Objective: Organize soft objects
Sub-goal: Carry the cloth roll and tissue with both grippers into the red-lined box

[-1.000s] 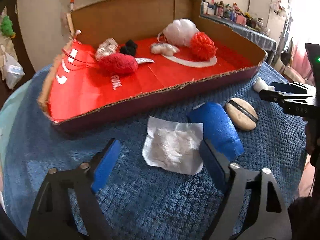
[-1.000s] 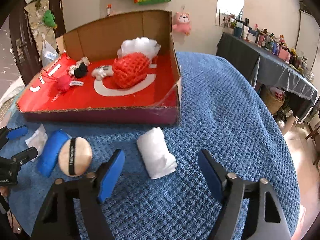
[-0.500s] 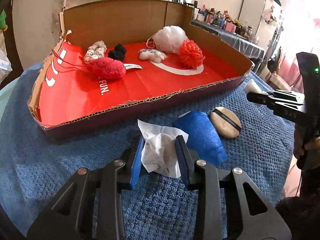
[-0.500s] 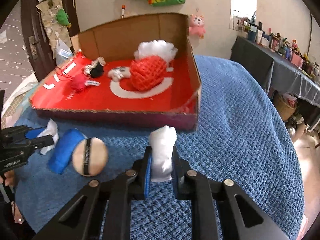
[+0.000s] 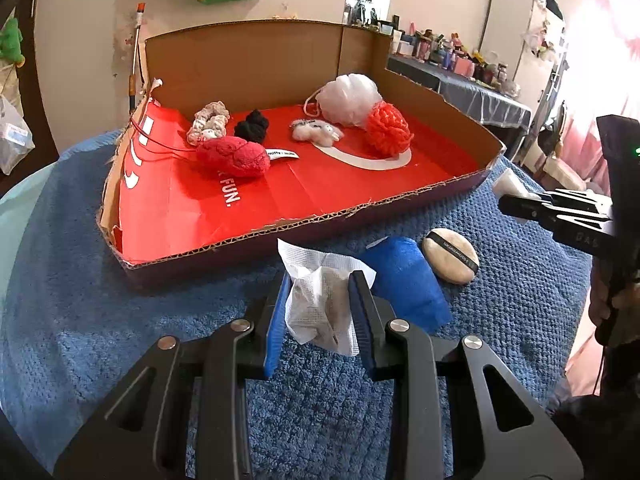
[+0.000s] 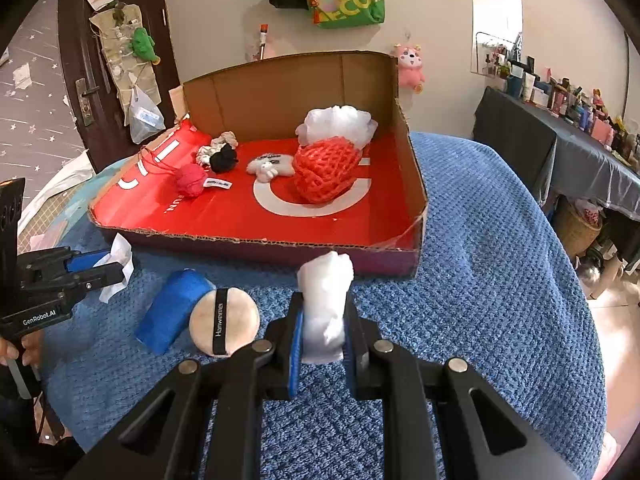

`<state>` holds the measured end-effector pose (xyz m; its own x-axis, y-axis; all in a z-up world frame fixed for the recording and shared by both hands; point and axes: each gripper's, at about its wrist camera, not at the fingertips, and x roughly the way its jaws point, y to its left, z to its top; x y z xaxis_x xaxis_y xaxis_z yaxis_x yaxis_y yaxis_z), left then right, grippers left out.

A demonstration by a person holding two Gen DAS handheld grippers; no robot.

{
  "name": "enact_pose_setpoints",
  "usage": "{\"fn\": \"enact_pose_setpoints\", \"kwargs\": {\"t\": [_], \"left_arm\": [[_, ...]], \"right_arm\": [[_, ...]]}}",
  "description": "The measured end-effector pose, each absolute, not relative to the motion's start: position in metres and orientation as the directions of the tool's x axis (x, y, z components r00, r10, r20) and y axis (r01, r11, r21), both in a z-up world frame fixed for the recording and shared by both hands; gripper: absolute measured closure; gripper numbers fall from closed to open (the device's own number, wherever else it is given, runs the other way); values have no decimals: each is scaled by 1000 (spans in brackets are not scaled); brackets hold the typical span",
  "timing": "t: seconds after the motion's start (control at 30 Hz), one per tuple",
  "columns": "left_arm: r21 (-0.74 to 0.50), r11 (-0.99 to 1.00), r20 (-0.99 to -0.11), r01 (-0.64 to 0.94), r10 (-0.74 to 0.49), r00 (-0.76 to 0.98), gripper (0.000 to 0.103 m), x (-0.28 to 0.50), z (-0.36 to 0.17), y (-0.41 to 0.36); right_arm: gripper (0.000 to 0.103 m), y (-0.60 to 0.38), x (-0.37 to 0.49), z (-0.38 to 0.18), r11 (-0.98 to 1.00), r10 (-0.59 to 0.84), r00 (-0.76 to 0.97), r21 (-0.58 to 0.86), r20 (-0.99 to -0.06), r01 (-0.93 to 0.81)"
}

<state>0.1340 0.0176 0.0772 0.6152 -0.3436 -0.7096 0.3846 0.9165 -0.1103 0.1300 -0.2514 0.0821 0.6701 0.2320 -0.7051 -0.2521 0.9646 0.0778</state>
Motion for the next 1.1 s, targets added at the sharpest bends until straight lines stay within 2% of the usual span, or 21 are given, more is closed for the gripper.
{"fn": "enact_pose_setpoints", "kwargs": {"t": [0.43, 0.8, 1.1], "left_arm": [[-91, 915, -661, 393, -351, 663, 74, 149, 109, 21], [-96, 921, -715, 376, -327, 618, 74, 206, 103, 31], [-95, 929, -764, 357, -298, 573, 74, 229, 88, 42]], "right_arm": [[84, -236, 153, 110, 939, 307, 685, 94, -661, -330], [84, -178, 219, 96, 893, 365, 572, 101, -735, -439], [84, -154, 248, 77, 886, 341, 505, 91, -793, -455]]}}
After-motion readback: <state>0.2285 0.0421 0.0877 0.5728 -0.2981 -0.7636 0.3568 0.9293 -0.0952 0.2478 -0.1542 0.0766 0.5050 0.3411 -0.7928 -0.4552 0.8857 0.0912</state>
